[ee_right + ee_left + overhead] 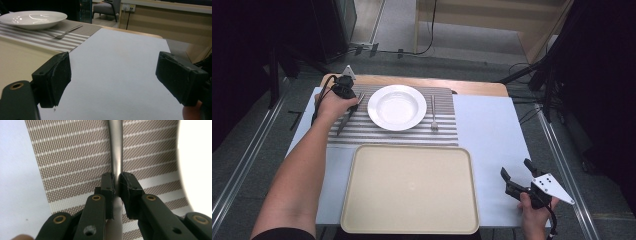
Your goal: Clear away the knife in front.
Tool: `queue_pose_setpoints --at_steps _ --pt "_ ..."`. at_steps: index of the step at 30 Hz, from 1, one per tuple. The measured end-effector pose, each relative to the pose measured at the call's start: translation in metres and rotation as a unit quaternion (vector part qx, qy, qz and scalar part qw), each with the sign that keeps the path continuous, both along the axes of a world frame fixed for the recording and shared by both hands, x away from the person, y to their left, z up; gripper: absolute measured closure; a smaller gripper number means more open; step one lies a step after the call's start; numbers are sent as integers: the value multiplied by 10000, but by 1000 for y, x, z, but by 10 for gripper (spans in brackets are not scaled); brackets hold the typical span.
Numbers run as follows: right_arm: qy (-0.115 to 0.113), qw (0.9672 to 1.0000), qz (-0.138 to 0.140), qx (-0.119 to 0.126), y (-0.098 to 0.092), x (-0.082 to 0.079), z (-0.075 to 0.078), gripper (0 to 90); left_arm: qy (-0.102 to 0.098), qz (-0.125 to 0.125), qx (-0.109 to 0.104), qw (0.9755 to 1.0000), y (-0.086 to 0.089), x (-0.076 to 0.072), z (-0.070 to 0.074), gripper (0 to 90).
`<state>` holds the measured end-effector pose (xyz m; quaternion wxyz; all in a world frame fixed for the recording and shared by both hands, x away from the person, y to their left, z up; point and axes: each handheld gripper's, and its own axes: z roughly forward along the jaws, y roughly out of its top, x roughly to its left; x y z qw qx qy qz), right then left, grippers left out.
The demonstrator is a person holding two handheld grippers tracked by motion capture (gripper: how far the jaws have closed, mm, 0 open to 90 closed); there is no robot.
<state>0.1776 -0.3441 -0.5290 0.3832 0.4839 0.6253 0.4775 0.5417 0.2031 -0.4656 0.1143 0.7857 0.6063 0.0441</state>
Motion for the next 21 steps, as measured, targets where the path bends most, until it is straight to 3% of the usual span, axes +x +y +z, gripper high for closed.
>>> queue_pose_setpoints --at_steps 7,13,17,19,21 --pt "4 10000 -4 -16 0 0 0 141 14 -76 3 10000 4 -5 -7 789" --pt "-13 10000 12 -42 0 1 0 141 -42 -283 315 9991 -4 -6 -8 768" --pt "-11 10000 9 -50 0 1 0 142 -14 -371 671 9971 -12 -5 -7 743" --pt "-4 10000 8 -35 0 0 0 142 -91 -253 773 9966 -11 -2 -8 603" --pt "4 10000 -3 -30 0 0 0 142 -76 -129 580 9982 -6 -1 -8 618"
